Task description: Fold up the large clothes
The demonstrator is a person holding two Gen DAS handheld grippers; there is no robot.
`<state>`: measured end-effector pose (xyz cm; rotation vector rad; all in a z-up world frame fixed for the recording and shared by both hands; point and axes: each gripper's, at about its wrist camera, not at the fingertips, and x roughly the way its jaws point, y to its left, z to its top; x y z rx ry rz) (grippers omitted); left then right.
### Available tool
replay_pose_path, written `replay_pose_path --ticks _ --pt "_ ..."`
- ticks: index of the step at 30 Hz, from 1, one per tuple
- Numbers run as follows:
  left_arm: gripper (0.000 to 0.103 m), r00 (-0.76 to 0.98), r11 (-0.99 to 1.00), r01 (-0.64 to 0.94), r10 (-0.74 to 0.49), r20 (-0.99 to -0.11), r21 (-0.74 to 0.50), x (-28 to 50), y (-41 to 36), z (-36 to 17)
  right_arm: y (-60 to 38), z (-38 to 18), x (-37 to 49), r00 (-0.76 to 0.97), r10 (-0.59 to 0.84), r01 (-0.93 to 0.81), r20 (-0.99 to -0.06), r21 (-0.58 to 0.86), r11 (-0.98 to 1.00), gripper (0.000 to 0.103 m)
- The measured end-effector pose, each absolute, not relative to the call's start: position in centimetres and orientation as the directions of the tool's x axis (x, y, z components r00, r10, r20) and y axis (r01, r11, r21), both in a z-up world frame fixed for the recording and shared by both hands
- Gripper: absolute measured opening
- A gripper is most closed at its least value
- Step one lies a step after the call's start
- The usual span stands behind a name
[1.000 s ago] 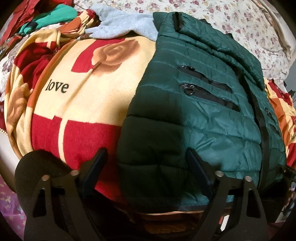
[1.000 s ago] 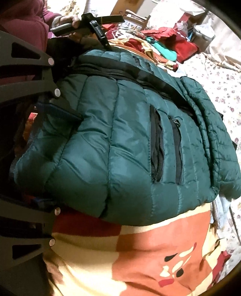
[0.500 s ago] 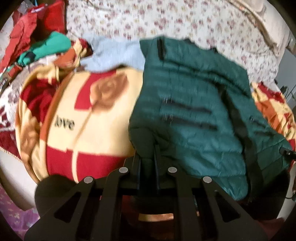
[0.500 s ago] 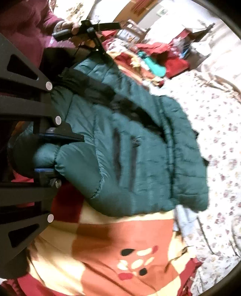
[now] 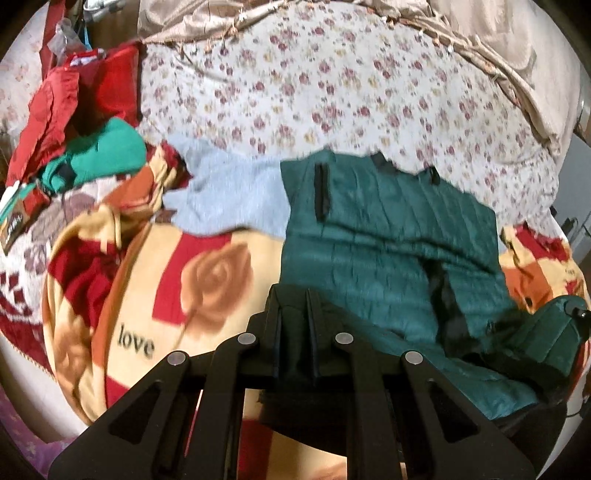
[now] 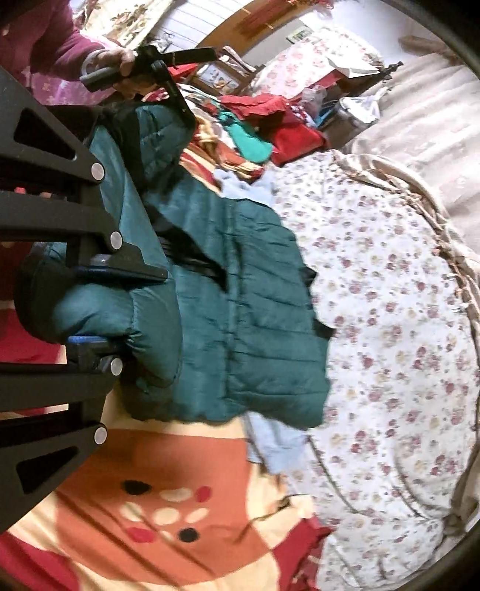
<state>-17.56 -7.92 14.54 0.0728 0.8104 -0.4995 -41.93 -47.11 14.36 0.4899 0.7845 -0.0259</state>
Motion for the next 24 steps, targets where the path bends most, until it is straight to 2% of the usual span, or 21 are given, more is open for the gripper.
replay_pose_path --ticks 14,24 --pt "0.01 0.663 0.911 0.397 -0.368 -0.652 -0.11 -11.7 -12.4 17.4 -51.7 15.7 -35.1 0.748 0.083 0.247 -0.659 0.392 0.886 0.021" --pt "0.01 0.693 0.934 0.351 -0.311 -0.65 -0.073 -6.9 -16.2 17.9 -54.5 16.3 -30.5 0.74 0.024 0.283 -0.672 0.344 0.895 0.021"
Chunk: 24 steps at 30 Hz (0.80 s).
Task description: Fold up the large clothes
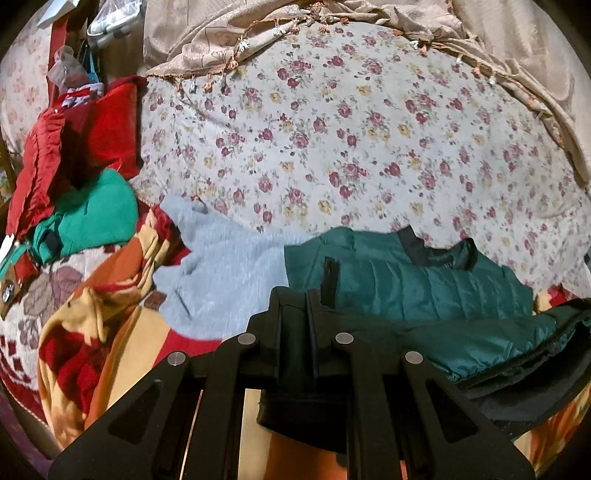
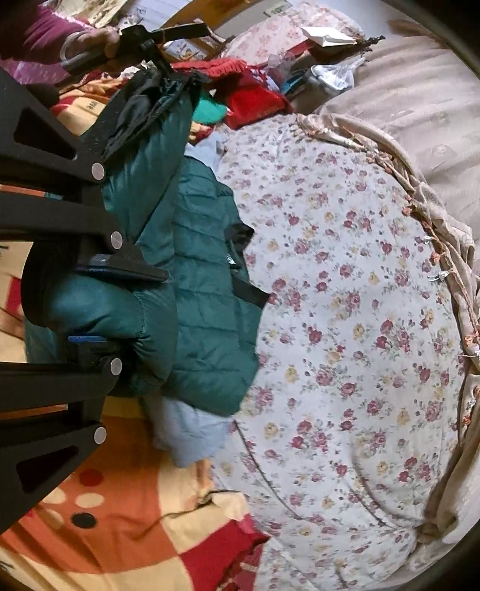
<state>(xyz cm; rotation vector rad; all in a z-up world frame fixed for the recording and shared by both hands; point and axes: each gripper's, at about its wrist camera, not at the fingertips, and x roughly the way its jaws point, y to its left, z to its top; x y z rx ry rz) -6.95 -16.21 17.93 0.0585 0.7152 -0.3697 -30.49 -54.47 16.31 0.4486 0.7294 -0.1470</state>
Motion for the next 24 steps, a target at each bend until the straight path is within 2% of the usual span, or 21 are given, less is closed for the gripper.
replay_pose_path --ticks 11,20,24 --pt "0.01 0.704 0.962 0.271 -0.228 -0.673 -0.042 0.0 -21.3 17.1 -59.0 15.1 -24.0 0.715 -0.032 0.367 -0.699 0.336 0.868 0.021" --pt "0.011 0.685 0.974 0.219 -0.119 -0.719 0.048 4.0 -25.4 11.7 -62.0 9.2 -19.2 0.654 -0.059 0.451 -0.755 0.326 0.831 0.02" --pt "0.011 0.667 0.976 0.209 -0.098 -0.738 0.059 5.2 -26.1 9.8 -63.1 7.1 -18.3 0.661 -0.042 0.476 -0.749 0.376 0.795 0.021"
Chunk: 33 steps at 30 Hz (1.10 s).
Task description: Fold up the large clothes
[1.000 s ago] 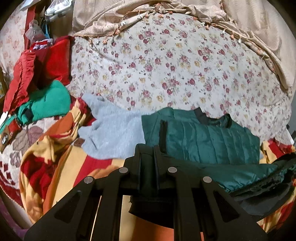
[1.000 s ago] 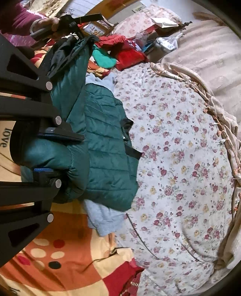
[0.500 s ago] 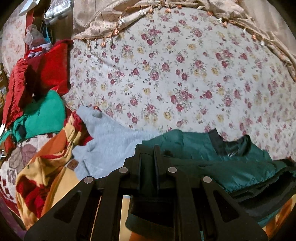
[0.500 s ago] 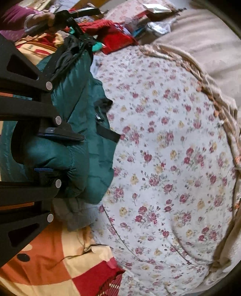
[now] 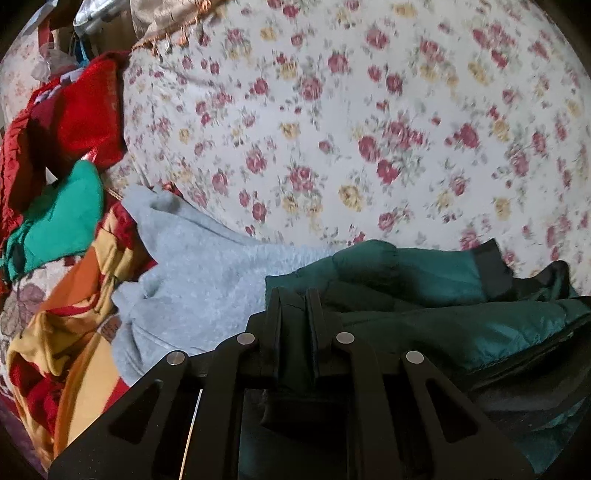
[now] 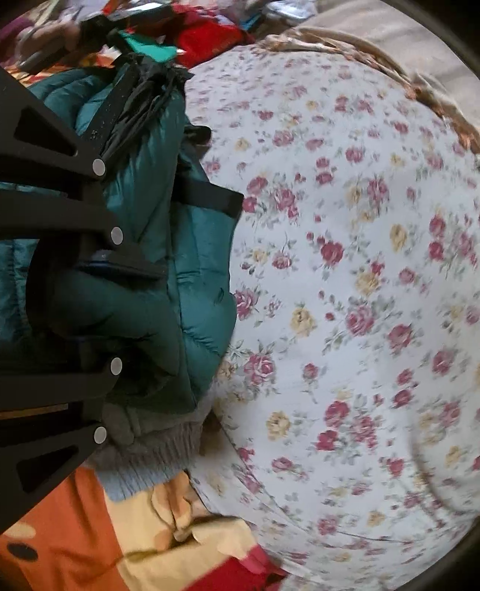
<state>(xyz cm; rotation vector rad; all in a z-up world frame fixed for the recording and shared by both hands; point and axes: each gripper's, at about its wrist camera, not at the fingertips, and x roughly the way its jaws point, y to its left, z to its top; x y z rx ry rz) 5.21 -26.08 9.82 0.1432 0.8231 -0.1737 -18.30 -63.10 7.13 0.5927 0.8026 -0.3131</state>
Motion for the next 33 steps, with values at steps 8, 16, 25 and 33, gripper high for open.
replay_pose_path --ticks 8,16,25,33 --pt "0.012 0.675 0.976 0.2 -0.073 -0.734 0.087 5.7 -26.9 8.7 -63.5 7.2 -18.3 0.676 -0.002 0.456 -0.737 0.417 0.786 0.03" --pt "0.012 0.671 0.974 0.211 -0.083 -0.737 0.082 5.7 -27.0 8.6 -61.6 11.5 -22.2 0.739 -0.07 0.437 -0.67 0.399 0.806 0.044" --pt "0.012 0.67 0.975 0.211 -0.091 -0.737 0.071 5.6 -26.9 8.5 -55.0 15.8 -22.6 0.817 -0.049 0.248 -0.574 0.275 0.929 0.069" --pt "0.043 0.689 0.973 0.215 -0.093 -0.718 0.08 5.2 -26.1 9.4 -48.9 10.5 -12.5 0.725 0.009 0.122 -0.689 0.141 0.982 0.069"
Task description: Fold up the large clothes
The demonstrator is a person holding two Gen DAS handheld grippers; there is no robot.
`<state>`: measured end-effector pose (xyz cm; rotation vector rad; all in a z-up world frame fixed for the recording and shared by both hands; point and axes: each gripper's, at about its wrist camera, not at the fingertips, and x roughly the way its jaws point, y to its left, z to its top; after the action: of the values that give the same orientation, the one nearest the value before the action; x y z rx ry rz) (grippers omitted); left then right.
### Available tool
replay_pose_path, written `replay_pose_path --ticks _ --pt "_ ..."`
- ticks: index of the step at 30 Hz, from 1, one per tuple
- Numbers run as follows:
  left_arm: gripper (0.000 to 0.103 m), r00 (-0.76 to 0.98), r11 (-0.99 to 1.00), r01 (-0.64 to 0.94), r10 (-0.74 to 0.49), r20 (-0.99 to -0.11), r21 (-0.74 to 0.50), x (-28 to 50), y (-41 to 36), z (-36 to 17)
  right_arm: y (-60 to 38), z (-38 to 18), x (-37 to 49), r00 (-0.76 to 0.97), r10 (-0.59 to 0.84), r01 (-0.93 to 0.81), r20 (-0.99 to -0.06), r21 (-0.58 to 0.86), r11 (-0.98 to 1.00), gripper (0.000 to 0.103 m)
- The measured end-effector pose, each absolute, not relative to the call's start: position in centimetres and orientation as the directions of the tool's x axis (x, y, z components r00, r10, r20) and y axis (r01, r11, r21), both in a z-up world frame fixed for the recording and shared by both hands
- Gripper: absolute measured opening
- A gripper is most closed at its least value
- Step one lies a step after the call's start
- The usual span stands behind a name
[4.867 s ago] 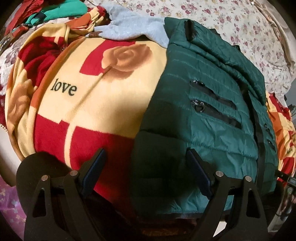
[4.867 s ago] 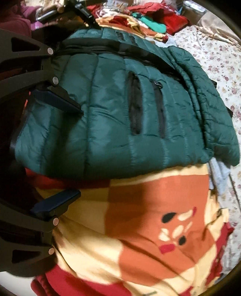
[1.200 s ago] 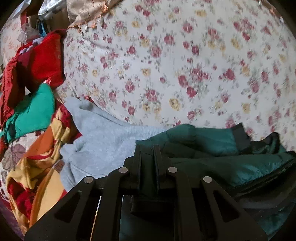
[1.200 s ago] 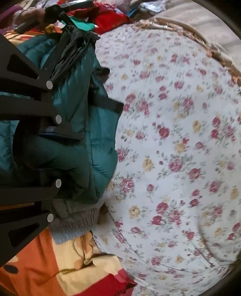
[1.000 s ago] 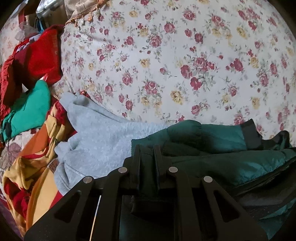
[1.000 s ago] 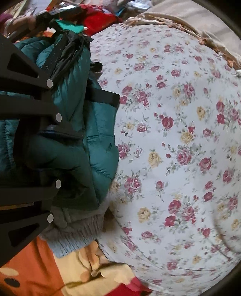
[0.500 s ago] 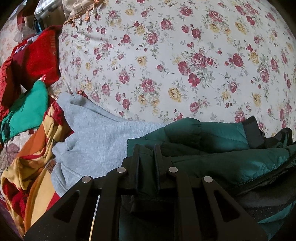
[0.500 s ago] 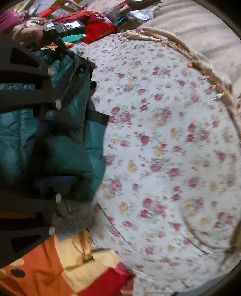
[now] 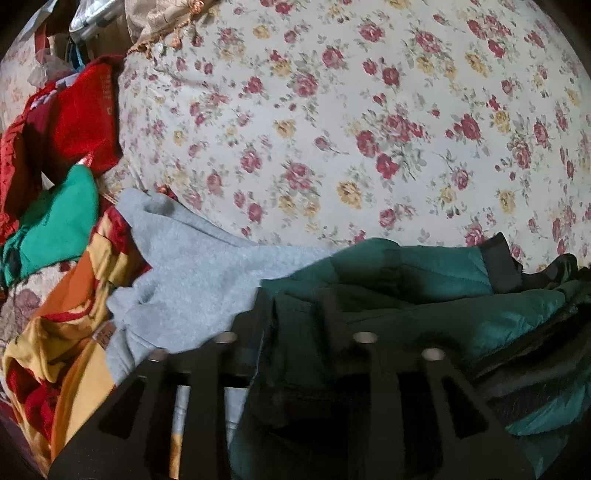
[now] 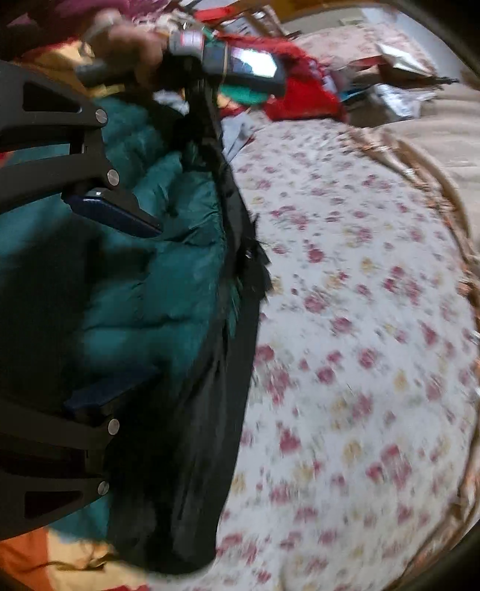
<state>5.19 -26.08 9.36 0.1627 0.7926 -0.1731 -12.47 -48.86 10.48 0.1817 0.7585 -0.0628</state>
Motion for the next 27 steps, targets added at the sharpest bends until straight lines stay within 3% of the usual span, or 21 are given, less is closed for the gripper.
replay_pose_path --ticks 3,6,13,20,27 --pt "0.069 0.687 0.974 0.225 -0.163 -0.708 -0.006 5.1 -24.3 10.5 -48.7 8.6 -9.1 0.684 -0.022 0.143 -0.729 0.105 0.984 0.069" --pt "0.079 0.698 0.971 0.225 -0.218 -0.682 -0.081 4.6 -22.4 11.8 -49.3 6.6 -6.9 0.65 -0.037 0.182 -0.759 0.108 0.977 0.069" --pt "0.079 0.706 0.96 0.266 -0.257 -0.66 -0.089 2.6 -22.2 13.2 -49.6 4.9 -4.9 0.621 -0.057 0.218 -0.782 0.103 0.97 0.07" --pt "0.079 0.699 0.949 0.272 -0.311 -0.644 -0.162 0.9 -21.9 13.8 -50.4 8.5 -9.3 0.683 -0.012 0.2 -0.731 0.171 0.965 0.069" --pt "0.082 0.69 0.943 0.318 -0.304 -0.657 -0.103 0.4 -23.8 12.5 -52.5 10.9 -14.2 0.714 -0.102 0.213 -0.693 0.077 0.974 0.071"
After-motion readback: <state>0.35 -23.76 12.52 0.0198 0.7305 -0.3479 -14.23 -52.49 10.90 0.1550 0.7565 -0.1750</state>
